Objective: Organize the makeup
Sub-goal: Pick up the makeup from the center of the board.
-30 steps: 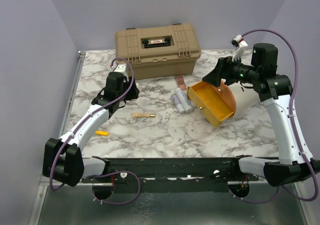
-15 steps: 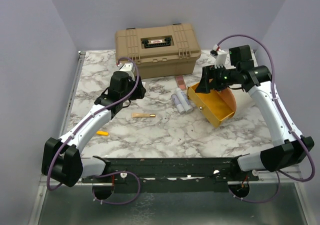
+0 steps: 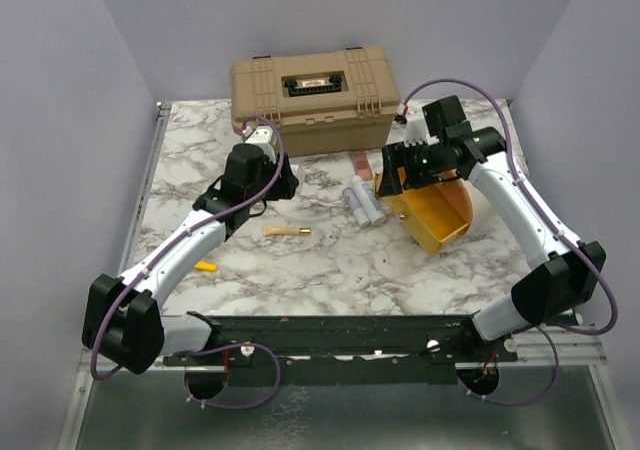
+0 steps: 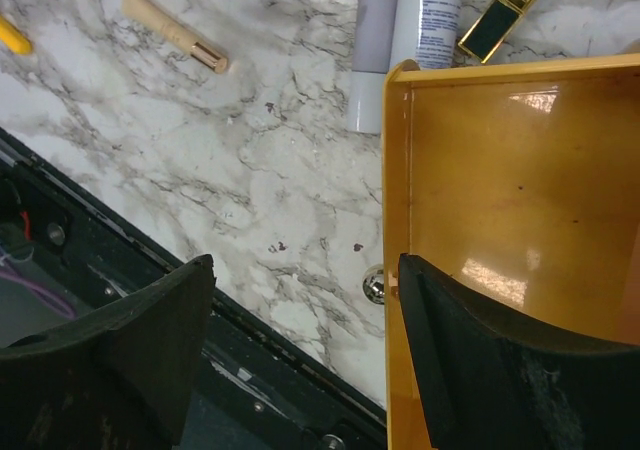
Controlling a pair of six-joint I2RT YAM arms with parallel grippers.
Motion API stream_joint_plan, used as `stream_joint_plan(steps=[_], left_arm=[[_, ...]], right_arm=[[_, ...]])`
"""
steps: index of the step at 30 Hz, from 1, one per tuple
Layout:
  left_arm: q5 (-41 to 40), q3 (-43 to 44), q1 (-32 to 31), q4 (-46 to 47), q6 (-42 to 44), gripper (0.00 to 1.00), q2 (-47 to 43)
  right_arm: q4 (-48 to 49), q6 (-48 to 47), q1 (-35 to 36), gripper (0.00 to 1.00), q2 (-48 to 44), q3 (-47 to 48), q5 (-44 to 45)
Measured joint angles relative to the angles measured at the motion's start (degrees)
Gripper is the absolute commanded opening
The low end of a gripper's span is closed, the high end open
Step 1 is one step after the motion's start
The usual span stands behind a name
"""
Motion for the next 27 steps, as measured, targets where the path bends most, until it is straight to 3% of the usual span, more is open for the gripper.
stream_joint_plan(steps=[11,27], left_arm=[[0.0,0.0,-1.8,0.4,0.0,0.09,0.0],[0.0,0.5,-3.0,0.5,0.0,0.10,0.9]], right_arm=[[0.1,0.0,0.5,0.79,2.6,-1.7,0.7],[0.6,-1.7,0.9,0.79,2.5,-2.2,-5.1]])
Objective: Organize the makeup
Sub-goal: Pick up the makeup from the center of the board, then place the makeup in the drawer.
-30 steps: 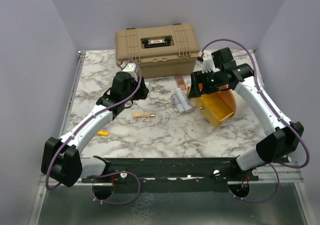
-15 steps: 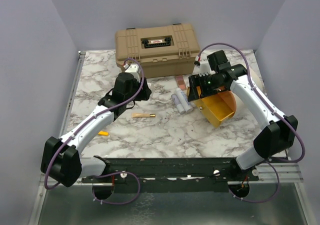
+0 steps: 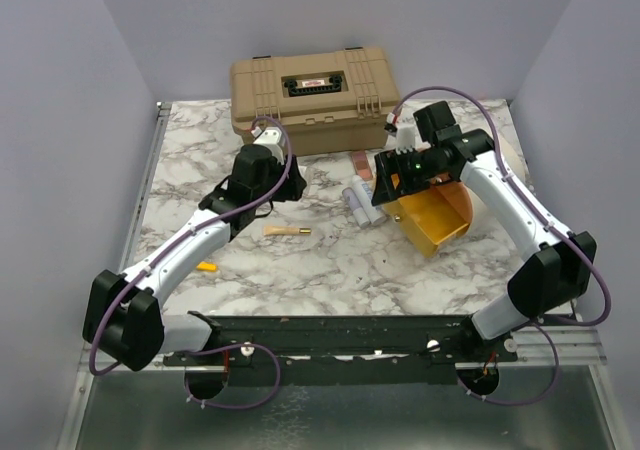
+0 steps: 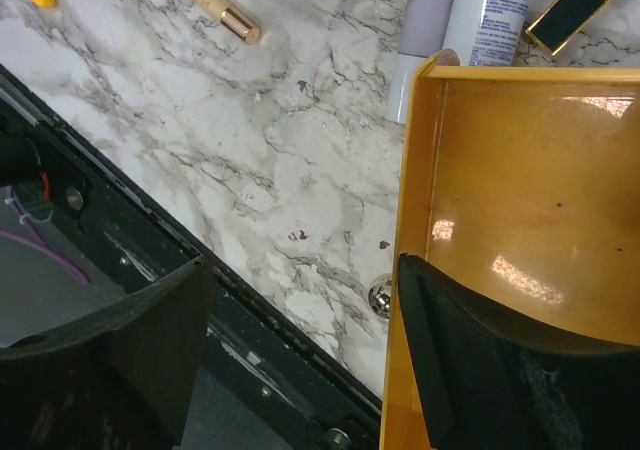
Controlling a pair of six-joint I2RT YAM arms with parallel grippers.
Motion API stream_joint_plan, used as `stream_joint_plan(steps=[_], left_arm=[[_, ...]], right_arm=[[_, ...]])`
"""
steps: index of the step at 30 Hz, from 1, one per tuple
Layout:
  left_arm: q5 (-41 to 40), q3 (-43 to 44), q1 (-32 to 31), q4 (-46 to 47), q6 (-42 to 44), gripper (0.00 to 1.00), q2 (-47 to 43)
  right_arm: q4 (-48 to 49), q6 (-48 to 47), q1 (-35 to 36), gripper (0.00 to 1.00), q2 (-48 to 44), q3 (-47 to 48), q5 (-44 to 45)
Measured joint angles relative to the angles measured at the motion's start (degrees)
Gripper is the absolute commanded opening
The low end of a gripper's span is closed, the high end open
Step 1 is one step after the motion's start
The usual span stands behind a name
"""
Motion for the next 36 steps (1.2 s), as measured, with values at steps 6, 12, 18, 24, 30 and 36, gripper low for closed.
stream_joint_plan(steps=[6,12,18,24,30,36], left_arm=[[1.9,4.3,-2.0,-0.4,0.3,0.10,1.0],[4.7,13.9,-9.9,0.8,2.4,0.11,4.9],[7.7,23.4,-18.9,2.5,6.2,0.12,11.5],[8.3,29.6,-25.7,3.0,9.6,0.13,20.0],[8.0,34.4,-29.0,2.1,12.3,0.13,28.7],[6.0,39.0,-29.2,-2.1,16.0,0.13,33.9]], right_arm=[[1.9,2.1,0.5,0.82,-3.0,0.7,5.2],[8.4,5.8,0.5,0.87,-14.4,0.8,16.3],[14.2,10.1,0.5,0.89,-24.4,-0.1,36.4],[13.6,14.9,0.5,0.94,-24.1,0.0,52.4],[13.7,18.0,0.5,0.95,-25.0,-1.9,56.9],[14.4,19.1,0.3,0.96,-25.3,-2.1,57.5]])
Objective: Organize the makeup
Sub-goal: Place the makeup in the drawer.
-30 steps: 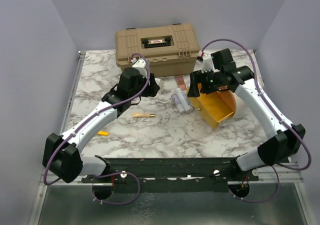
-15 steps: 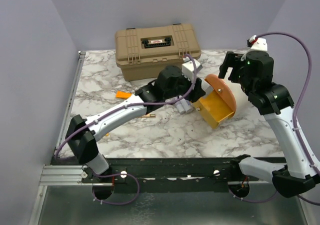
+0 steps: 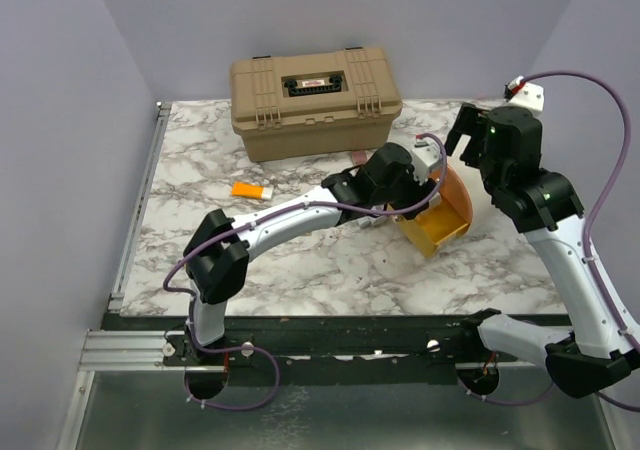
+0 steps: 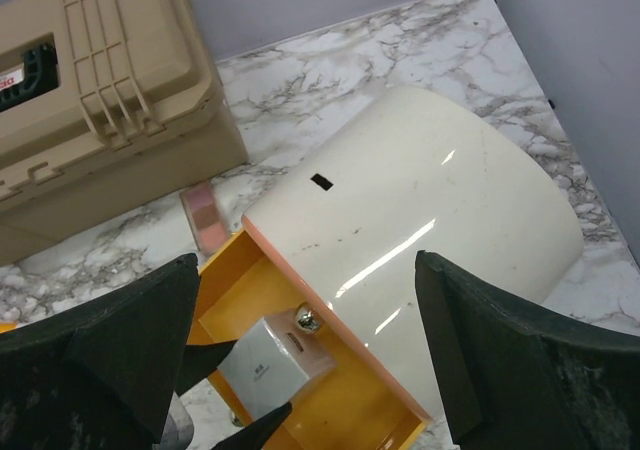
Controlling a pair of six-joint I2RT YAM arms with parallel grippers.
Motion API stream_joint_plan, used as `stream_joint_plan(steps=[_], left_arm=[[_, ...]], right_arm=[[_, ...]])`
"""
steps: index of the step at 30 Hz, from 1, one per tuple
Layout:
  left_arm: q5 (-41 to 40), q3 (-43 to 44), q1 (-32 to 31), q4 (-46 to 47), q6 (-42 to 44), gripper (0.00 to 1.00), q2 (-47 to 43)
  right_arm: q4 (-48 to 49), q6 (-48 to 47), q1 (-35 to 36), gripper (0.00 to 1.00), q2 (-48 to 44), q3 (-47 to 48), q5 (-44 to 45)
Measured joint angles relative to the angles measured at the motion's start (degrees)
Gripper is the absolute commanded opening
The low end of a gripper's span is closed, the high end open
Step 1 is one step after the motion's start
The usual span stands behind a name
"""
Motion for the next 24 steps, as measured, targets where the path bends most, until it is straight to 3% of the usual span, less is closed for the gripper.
stream_joint_plan(steps=[18,22,24], left_arm=[[-12.1,14.5,0.2,-14.1,8.2,0.16,9.1],[-14.2,14.6,0.2,-15.7,8.7,0.22,9.2],[-15.2,14.7,0.3,-16.0,8.7,0.30,9.4]], right_arm=[[2.5,0.0,-0.2,0.96,-1.7,-4.1,0.0],[2.8,0.1,-0.3,0.98,-1.5,-4.3,0.1],[2.7,0.1,-1.0,0.98,-1.1,-4.4,0.3]])
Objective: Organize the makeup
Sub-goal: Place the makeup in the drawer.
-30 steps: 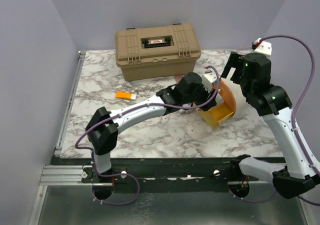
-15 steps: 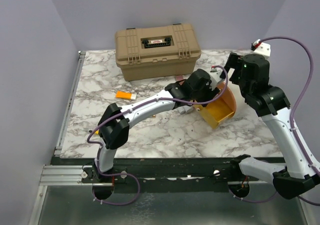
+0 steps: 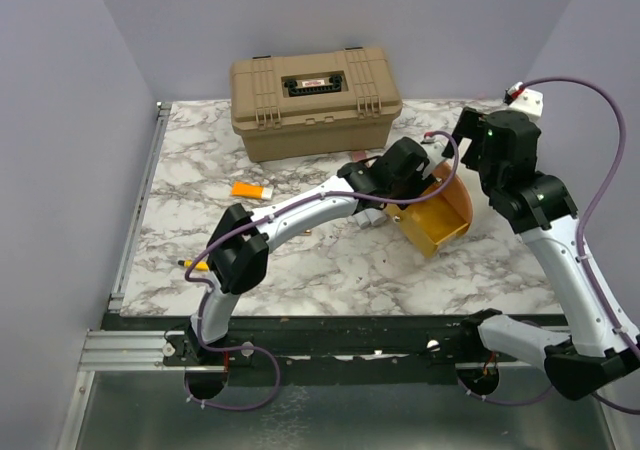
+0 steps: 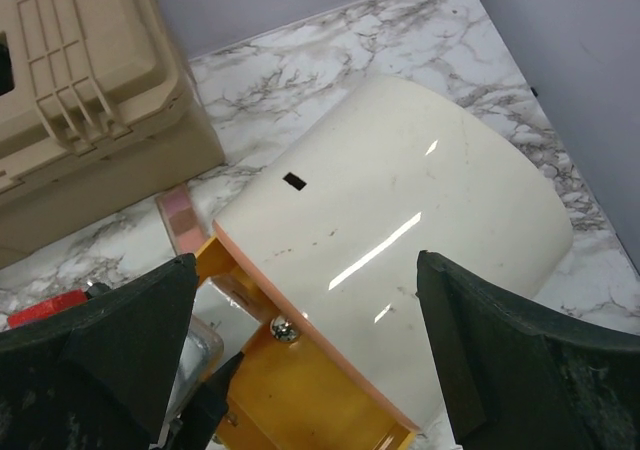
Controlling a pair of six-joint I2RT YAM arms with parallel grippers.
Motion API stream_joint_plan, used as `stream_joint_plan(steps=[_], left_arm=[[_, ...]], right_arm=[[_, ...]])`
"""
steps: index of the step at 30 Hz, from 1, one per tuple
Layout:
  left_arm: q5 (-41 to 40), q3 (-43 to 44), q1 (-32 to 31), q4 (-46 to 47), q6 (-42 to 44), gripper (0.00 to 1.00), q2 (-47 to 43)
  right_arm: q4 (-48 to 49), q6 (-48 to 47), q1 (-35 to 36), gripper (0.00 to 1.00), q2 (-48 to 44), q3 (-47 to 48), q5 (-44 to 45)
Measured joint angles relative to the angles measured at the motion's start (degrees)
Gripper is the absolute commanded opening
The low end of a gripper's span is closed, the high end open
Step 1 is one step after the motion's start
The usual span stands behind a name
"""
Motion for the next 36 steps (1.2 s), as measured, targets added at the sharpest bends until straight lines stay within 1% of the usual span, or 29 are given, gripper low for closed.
stream_joint_plan(steps=[1,3,5,9,11,14,16,26,30,33,36], left_arm=[[-0.4,0.0,0.0,-0.1,0.0,0.35,0.1],[-0.9,0.0,0.1,-0.6,0.0,0.40,0.5],[-0.9,0.0,0.1,-1.0,0.0,0.48,0.8],[-1.0,0.0,0.1,-0.9,-0.4,0.52,1.2],[-1.1,0.0,0.1,-0.9,-0.6,0.57,1.2],[-1.1,0.0,0.3,-0.9,-1.1,0.64,1.2],[-1.1,0.0,0.4,-1.0,-1.4,0.71,1.2],[-1.2,0.0,0.7,-0.9,-2.1,0.73,0.9],[-1.1,-0.6,0.7,-0.9,-2.6,0.74,-0.5],[-1.2,-3.7,0.7,0.9,-2.8,0.76,-4.0],[-1.2,-7.1,0.7,4.4,-3.1,0.76,-8.5]], right_arm=[[0.0,0.1,-0.6,0.98,0.4,0.0,0.0],[0.0,0.3,-2.4,0.98,1.2,0.0,-0.6],[0.0,0.8,-4.5,0.98,2.0,-0.1,-2.3],[0.0,1.7,-7.9,0.98,2.8,-1.1,-6.4],[0.0,2.0,-8.7,0.98,3.4,-1.4,-8.2],[0.1,2.4,-9.5,0.98,4.3,-2.0,-10.7],[0.3,2.9,-10.3,0.98,4.8,-2.4,-12.2],[1.6,3.7,-12.0,0.98,5.1,-3.2,-15.8],[2.6,4.1,-12.3,0.98,5.1,-3.2,-16.3],[3.3,4.3,-12.4,0.98,5.1,-3.2,-16.9],[3.1,4.1,-12.4,0.98,5.2,-3.8,-18.0]])
